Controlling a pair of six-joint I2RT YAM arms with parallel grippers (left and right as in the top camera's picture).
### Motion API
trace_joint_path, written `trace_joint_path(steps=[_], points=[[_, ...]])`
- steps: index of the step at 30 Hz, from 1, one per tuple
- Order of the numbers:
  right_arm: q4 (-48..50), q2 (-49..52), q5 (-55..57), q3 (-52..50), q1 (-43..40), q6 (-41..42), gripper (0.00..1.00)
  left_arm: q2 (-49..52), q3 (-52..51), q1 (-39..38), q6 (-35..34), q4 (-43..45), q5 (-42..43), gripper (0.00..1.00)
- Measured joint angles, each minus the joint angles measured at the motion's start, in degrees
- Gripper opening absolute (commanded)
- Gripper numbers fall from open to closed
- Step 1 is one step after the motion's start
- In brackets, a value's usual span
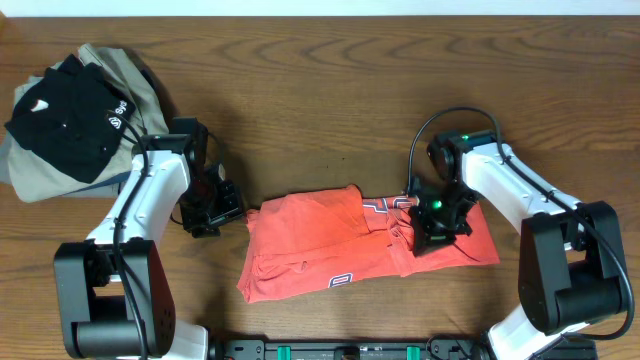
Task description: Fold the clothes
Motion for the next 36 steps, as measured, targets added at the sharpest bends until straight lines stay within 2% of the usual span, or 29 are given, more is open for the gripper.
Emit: trace_joint_path(steps=[7, 13, 14, 15, 16, 17, 18, 23, 29, 31, 32, 33, 36], points=[[-3.74, 0.00, 0.61, 0.00, 0.02, -2.29, 0.11, 0.00, 0.00, 0.00, 0.00, 0.22, 0.00, 0.59], [-2.95, -1.29, 2.62, 1.07, -0.02, -1.53, 0.23, 0.00, 0.00, 0.00, 0.02, 0.22, 0.00, 0.59], [-1.92, -2.05, 4.26, 1.75, -0.02, -0.02, 0.28, 0.00, 0.00, 0.00, 0.00, 0.22, 0.00, 0.59], [-0.98, -2.86, 5.79, 2.38, -0.15, 1.62, 0.46, 0.00, 0.00, 0.00, 0.00, 0.22, 0.00, 0.59], [0.44, -3.96, 7.85, 3.21, -0.37, 3.45, 0.71, 0.00, 0.00, 0.00, 0.00, 0.22, 0.00, 0.59], [2.14, -5.11, 9.53, 4.00, -0.52, 4.68, 0.80, 0.00, 0.00, 0.00, 0.00, 0.20, 0.00, 0.59], [4.17, -6.45, 11.21, 4.66, -0.94, 5.73, 0.82, 0.00, 0.00, 0.00, 0.00, 0.22, 0.00, 0.59], [7.93, -8.46, 15.32, 5.81, -1.68, 8.11, 0.73, 0.00, 0.00, 0.00, 0.00, 0.22, 0.00, 0.59], [10.78, -3.78, 15.37, 5.81, -1.38, 8.79, 0.74, 0.00, 0.00, 0.00, 0.00, 0.22, 0.00, 0.59], [11.17, -2.23, 15.21, 5.81, -0.50, 8.68, 0.69, 0.00, 0.00, 0.00, 0.00, 0.22, 0.00, 0.59], [11.17, -1.49, 15.17, 5.79, 0.28, 8.48, 0.64, 0.00, 0.00, 0.00, 0.00, 0.20, 0.00, 0.59], [11.04, -0.92, 14.97, 5.79, 1.05, 8.28, 0.55, 0.00, 0.00, 0.00, 0.00, 0.20, 0.00, 0.59], [9.14, 0.17, 14.56, 5.79, 3.10, 8.04, 0.01, 0.00, 0.00, 0.00, 0.00, 0.15, 0.00, 0.59]])
